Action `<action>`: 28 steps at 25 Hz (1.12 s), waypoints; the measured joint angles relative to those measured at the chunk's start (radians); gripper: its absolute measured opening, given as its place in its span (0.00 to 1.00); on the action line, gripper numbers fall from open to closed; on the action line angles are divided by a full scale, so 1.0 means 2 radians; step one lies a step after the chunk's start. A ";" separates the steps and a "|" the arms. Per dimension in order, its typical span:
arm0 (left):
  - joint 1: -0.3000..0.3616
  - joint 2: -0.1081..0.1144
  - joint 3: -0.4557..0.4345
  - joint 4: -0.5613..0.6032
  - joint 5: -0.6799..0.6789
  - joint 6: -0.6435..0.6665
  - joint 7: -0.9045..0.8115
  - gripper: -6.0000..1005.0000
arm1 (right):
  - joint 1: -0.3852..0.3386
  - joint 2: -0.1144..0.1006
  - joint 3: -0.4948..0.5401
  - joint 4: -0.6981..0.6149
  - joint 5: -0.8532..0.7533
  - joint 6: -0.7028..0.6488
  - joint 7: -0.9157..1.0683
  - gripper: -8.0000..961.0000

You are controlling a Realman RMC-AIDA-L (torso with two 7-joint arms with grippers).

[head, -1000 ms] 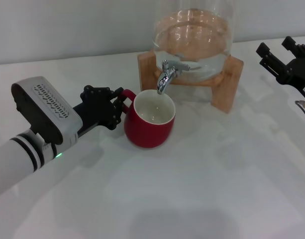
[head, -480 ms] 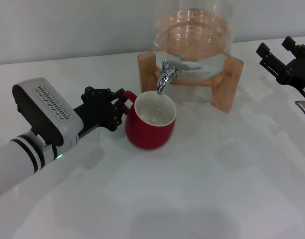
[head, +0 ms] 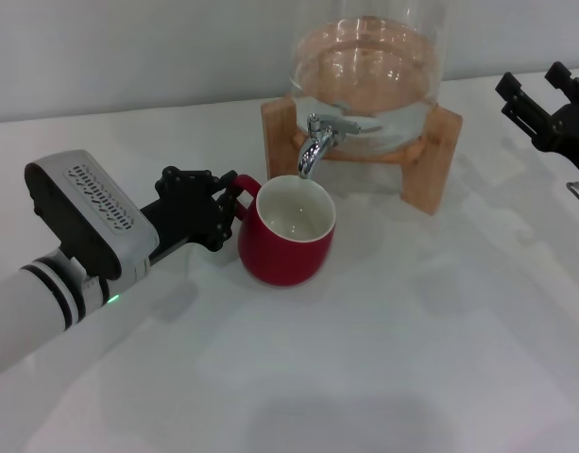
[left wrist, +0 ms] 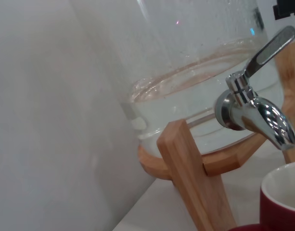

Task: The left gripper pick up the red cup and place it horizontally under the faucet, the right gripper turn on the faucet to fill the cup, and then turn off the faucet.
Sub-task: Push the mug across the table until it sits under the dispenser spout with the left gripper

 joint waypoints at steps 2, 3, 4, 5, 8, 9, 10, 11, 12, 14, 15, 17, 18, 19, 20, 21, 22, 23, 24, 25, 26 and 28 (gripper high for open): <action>0.000 0.000 0.000 0.000 0.000 0.000 0.000 0.09 | 0.002 -0.001 0.003 -0.001 0.001 0.008 0.000 0.89; 0.000 0.000 0.000 0.000 0.000 0.000 0.000 0.09 | 0.002 -0.001 0.005 -0.004 0.001 0.013 0.000 0.89; 0.000 0.000 0.001 0.000 0.000 0.000 0.000 0.09 | 0.002 -0.001 0.006 -0.007 0.001 0.018 0.000 0.89; 0.000 0.000 0.001 0.000 0.000 0.000 0.000 0.09 | 0.002 -0.001 0.007 -0.010 0.002 0.023 0.000 0.89; 0.001 0.000 0.001 0.000 0.000 0.000 0.000 0.09 | -0.001 -0.001 0.008 -0.021 0.005 0.032 -0.001 0.89; 0.001 0.000 0.001 0.000 0.000 0.000 0.000 0.09 | -0.001 -0.002 0.009 -0.022 0.005 0.032 -0.001 0.89; 0.001 0.000 0.001 0.000 0.000 0.000 0.000 0.09 | -0.002 -0.002 0.012 -0.024 0.005 0.032 -0.001 0.89; 0.001 0.000 0.001 0.000 0.000 0.000 0.000 0.09 | -0.002 -0.002 0.014 -0.025 0.005 0.032 -0.001 0.89; 0.001 0.000 0.001 0.000 0.000 0.000 0.000 0.09 | -0.003 -0.002 0.017 -0.025 0.005 0.032 -0.001 0.89; 0.001 0.000 0.001 0.000 0.000 0.000 0.000 0.09 | -0.003 -0.002 0.019 -0.026 0.005 0.032 -0.001 0.89; 0.002 0.000 0.000 0.000 0.000 0.000 0.001 0.09 | -0.003 -0.002 0.021 -0.026 0.005 0.032 -0.001 0.89; 0.002 0.000 0.000 0.000 0.000 0.000 0.001 0.09 | -0.003 -0.002 0.024 -0.026 0.005 0.032 -0.002 0.89; 0.002 0.000 0.000 0.000 0.000 0.000 0.001 0.09 | -0.003 -0.002 0.025 -0.026 0.005 0.031 -0.002 0.89; 0.002 0.000 0.000 0.000 0.000 0.000 0.001 0.09 | -0.003 -0.002 0.025 -0.026 0.005 0.031 -0.002 0.89; 0.002 0.000 0.000 -0.001 0.000 0.000 0.001 0.09 | -0.003 -0.002 0.025 -0.026 0.005 0.031 -0.002 0.89; 0.001 0.001 0.000 -0.001 0.000 0.000 0.001 0.09 | -0.003 -0.002 0.025 -0.026 0.005 0.030 -0.002 0.89; 0.001 0.001 0.000 -0.002 0.000 0.000 0.002 0.09 | -0.003 -0.002 0.025 -0.026 0.004 0.030 -0.002 0.90; 0.001 0.001 -0.001 -0.002 0.000 0.000 0.004 0.09 | -0.003 -0.002 0.025 -0.026 0.004 0.030 -0.002 0.90; 0.001 0.000 -0.001 -0.002 0.000 0.000 0.006 0.09 | -0.003 -0.002 0.025 -0.026 0.004 0.030 -0.002 0.90; 0.002 0.000 -0.001 -0.002 0.000 0.000 0.008 0.09 | -0.003 -0.002 0.026 -0.026 0.003 0.030 -0.002 0.90; 0.002 0.000 -0.002 -0.001 0.000 0.000 0.011 0.09 | -0.003 -0.002 0.026 -0.026 0.003 0.030 -0.002 0.90; 0.002 0.000 -0.002 -0.001 0.000 -0.001 0.013 0.09 | -0.003 -0.002 0.026 -0.027 0.002 0.029 -0.002 0.90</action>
